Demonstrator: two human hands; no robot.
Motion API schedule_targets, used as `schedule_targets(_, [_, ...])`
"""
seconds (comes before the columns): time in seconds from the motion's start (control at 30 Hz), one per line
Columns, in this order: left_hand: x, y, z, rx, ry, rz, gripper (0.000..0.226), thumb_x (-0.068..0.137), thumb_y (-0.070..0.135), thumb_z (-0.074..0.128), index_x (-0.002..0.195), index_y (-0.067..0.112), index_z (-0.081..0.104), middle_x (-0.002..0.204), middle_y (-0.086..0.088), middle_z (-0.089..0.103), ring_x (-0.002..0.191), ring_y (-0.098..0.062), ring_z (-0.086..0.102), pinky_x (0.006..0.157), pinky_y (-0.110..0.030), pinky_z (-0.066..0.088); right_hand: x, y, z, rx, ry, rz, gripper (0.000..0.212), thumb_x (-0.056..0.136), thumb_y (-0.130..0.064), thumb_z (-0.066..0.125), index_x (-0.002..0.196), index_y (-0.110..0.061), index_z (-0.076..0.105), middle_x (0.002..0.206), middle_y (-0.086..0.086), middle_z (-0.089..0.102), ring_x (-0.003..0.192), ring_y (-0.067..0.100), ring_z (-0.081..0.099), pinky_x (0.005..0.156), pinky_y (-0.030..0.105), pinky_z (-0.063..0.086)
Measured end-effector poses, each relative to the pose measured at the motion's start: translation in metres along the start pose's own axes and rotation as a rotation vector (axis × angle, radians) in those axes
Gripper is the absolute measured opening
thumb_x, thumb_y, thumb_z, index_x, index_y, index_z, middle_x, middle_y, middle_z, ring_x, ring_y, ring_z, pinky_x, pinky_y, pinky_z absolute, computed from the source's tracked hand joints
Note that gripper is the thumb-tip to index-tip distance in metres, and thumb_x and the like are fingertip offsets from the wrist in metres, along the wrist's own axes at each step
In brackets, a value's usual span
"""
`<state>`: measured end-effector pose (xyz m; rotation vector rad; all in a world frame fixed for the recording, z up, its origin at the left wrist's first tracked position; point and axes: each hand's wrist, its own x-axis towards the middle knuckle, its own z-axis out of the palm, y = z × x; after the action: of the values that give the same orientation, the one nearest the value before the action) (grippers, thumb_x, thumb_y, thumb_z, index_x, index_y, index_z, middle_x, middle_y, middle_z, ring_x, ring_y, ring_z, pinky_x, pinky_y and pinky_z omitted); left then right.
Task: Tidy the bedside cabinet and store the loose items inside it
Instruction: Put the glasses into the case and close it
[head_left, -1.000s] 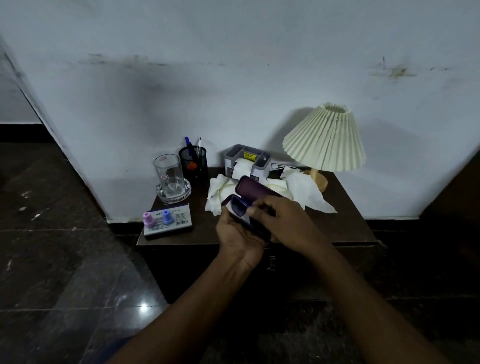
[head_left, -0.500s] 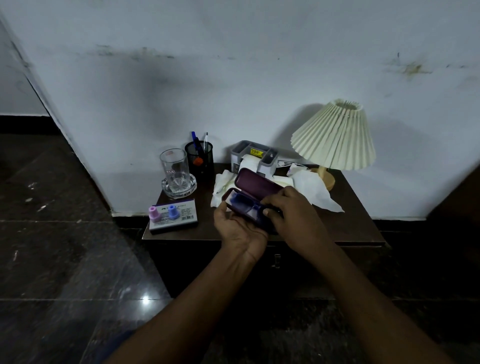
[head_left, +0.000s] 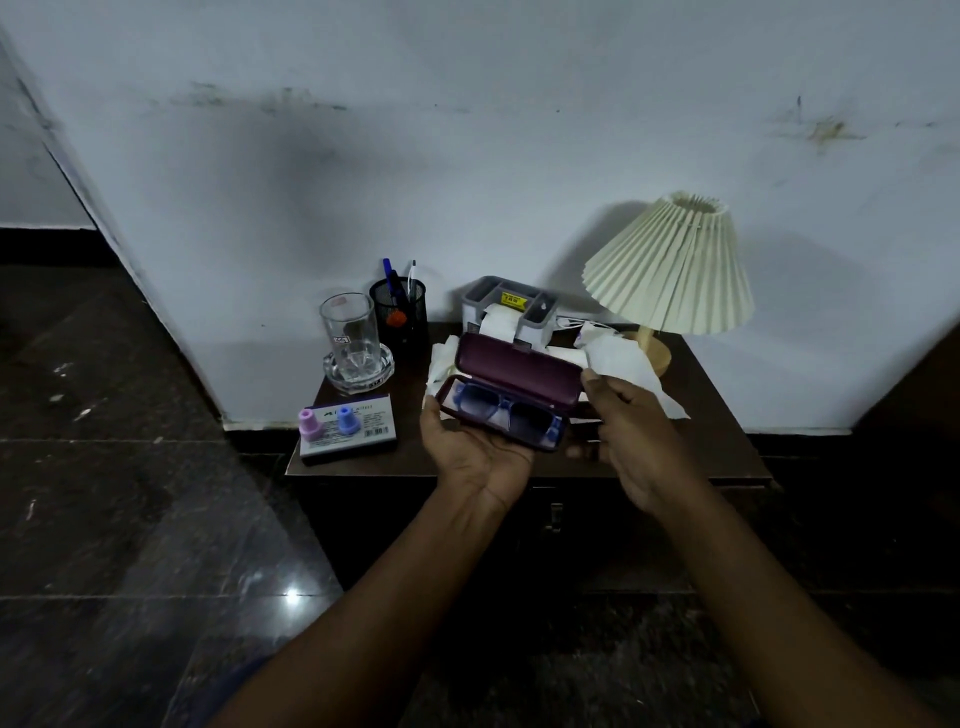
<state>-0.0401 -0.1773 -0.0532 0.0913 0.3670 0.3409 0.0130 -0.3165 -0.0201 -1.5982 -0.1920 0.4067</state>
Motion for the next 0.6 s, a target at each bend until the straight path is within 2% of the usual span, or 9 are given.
schedule_targets(0.07, [-0.002,0.000,0.003,-0.007,0.049,0.023,0.067,0.096,0.063,0.040,0.131,0.014,0.067,0.134,-0.020,0.066,0.128,-0.039,0.060,0.110,-0.061,0.042,-0.001,-0.002,0.000,0.138,-0.044,0.017,0.027,0.103,-0.037,0.058,0.111,-0.017,0.074,0.102,0.009,0.077,0.078,0.025,0.074,0.065,0.037,0.059])
schedule_targets(0.13, [-0.004,0.001,0.006,0.004,0.086,0.061,0.061,0.099,0.061,0.037,0.120,0.014,0.070,0.121,-0.020,0.073,0.115,-0.037,0.065,0.098,-0.057,0.051,-0.001,-0.005,0.000,0.215,-0.110,0.043,0.029,0.100,-0.038,0.061,0.111,-0.015,0.073,0.102,0.008,0.076,0.080,0.026,0.074,0.068,0.039,0.061])
schedule_targets(0.2, [-0.007,0.002,0.010,0.009,0.090,0.076,0.060,0.100,0.059,0.037,0.124,0.015,0.069,0.110,-0.019,0.076,0.106,-0.036,0.067,0.084,-0.052,0.054,-0.003,-0.004,0.001,0.241,-0.202,0.089,0.031,0.099,-0.038,0.062,0.117,-0.014,0.069,0.107,0.010,0.077,0.084,0.031,0.074,0.072,0.044,0.063])
schedule_targets(0.27, [-0.007,0.003,0.011,0.001,0.087,0.077,0.062,0.101,0.058,0.037,0.130,0.012,0.066,0.106,-0.021,0.076,0.105,-0.037,0.067,0.081,-0.051,0.053,-0.004,-0.002,0.002,0.275,-0.256,0.119,0.033,0.100,-0.034,0.061,0.125,-0.013,0.065,0.116,0.012,0.075,0.092,0.038,0.074,0.080,0.053,0.063])
schedule_targets(0.33, [-0.005,0.004,0.011,0.015,0.103,0.090,0.060,0.101,0.054,0.037,0.130,0.009,0.064,0.105,-0.022,0.076,0.107,-0.037,0.066,0.087,-0.053,0.054,-0.004,-0.003,0.001,0.341,-0.269,0.122,0.029,0.102,-0.022,0.060,0.126,-0.008,0.066,0.120,0.014,0.074,0.103,0.040,0.073,0.088,0.055,0.060])
schedule_targets(0.4, [0.002,0.007,0.008,0.017,0.118,0.106,0.059,0.101,0.048,0.039,0.137,0.007,0.061,0.123,-0.021,0.071,0.120,-0.037,0.064,0.104,-0.055,0.049,-0.002,-0.004,0.000,0.348,-0.270,0.102,0.021,0.100,-0.003,0.058,0.117,-0.001,0.070,0.121,0.016,0.073,0.110,0.040,0.071,0.092,0.054,0.059])
schedule_targets(0.5, [0.004,0.010,0.010,0.081,0.124,0.104,0.059,0.099,0.052,0.044,0.138,0.011,0.062,0.131,-0.020,0.068,0.126,-0.036,0.062,0.107,-0.054,0.047,0.002,-0.002,-0.003,0.269,-0.202,0.057,0.026,0.094,0.013,0.052,0.103,-0.003,0.071,0.121,0.018,0.070,0.108,0.034,0.072,0.083,0.043,0.064])
schedule_targets(0.57, [0.001,0.010,0.013,0.214,0.102,0.089,0.059,0.097,0.057,0.053,0.129,0.010,0.066,0.120,-0.022,0.073,0.112,-0.035,0.069,0.094,-0.051,0.056,0.005,0.000,-0.004,0.227,-0.140,0.033,0.027,0.093,0.014,0.053,0.106,-0.007,0.066,0.121,0.018,0.068,0.103,0.028,0.073,0.072,0.035,0.064])
schedule_targets(0.6, [0.000,0.009,0.014,0.315,0.101,0.092,0.054,0.097,0.052,0.060,0.127,0.008,0.065,0.116,-0.022,0.074,0.103,-0.033,0.071,0.083,-0.047,0.061,0.007,0.001,-0.006,0.238,-0.114,0.035,0.026,0.094,0.012,0.055,0.109,-0.007,0.064,0.120,0.018,0.068,0.100,0.027,0.073,0.069,0.033,0.063])
